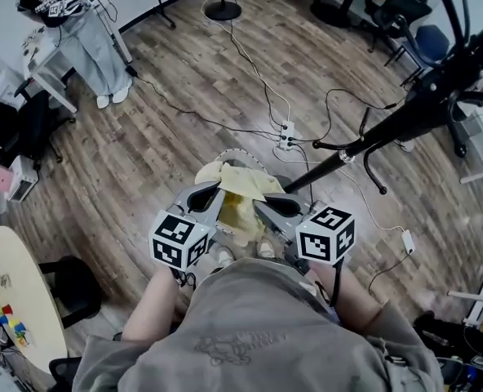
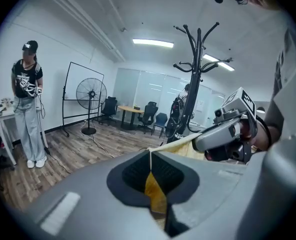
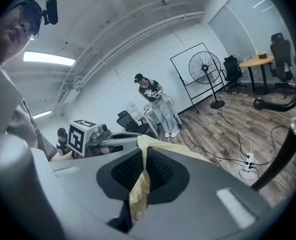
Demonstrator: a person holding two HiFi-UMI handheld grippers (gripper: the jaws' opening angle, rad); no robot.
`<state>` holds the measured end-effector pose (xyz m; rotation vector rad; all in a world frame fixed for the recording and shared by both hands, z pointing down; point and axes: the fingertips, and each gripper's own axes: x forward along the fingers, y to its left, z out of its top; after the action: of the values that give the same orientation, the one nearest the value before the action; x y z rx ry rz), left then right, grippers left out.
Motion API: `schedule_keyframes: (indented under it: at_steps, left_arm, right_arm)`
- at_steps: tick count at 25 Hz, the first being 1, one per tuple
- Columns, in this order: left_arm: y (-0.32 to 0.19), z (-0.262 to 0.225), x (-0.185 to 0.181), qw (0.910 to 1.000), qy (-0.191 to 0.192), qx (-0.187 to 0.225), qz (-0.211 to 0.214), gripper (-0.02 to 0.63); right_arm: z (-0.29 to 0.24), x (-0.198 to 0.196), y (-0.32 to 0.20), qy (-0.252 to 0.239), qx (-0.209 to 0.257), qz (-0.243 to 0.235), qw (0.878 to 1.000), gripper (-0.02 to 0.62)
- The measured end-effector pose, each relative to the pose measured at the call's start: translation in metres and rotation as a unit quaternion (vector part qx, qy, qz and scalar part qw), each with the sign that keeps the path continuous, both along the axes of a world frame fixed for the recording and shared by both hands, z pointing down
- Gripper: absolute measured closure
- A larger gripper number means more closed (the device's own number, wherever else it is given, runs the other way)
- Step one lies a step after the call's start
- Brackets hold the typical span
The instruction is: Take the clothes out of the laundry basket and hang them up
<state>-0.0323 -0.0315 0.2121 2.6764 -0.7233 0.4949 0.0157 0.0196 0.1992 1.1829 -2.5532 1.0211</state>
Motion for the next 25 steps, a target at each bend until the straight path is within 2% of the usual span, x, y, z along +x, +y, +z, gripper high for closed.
schedule_keyframes:
  at_steps: [7, 11, 14, 18, 21, 25]
  left_arm:
    - [-0.014, -0.032, 0.026, 0.9992, 0.022, 0.031, 0.011, 0.601]
    - [-0.030, -0.076, 0.056, 0.9957, 0.045, 0.076, 0.029, 0.601]
    - [-0.042, -0.113, 0.083, 0.9902, 0.066, 0.114, 0.046, 0.601]
    - [-0.058, -0.162, 0.127, 0.9798, 0.091, 0.164, 0.070, 0.601]
    - [-0.065, -0.189, 0.161, 0.9719, 0.095, 0.193, 0.095, 0.601]
    - [-0.071, -0.210, 0.207, 0.9634, 0.096, 0.210, 0.135, 0.601]
  right_arm:
    - [-0.028, 0.021, -0.008, 0.000, 0.034, 0.031, 0.999, 0.558]
    - [-0.072, 0.053, -0.026, 0.002, 0.091, 0.065, 0.994, 0.560]
    - [-0.109, 0.085, -0.041, 0.015, 0.143, 0.103, 0.984, 0.560]
    - [-0.158, 0.134, -0.060, 0.050, 0.213, 0.172, 0.961, 0.560]
    - [-0.182, 0.170, -0.064, 0.091, 0.250, 0.226, 0.937, 0.558]
    - [-0.193, 0.211, -0.058, 0.148, 0.278, 0.296, 0.902, 0.558]
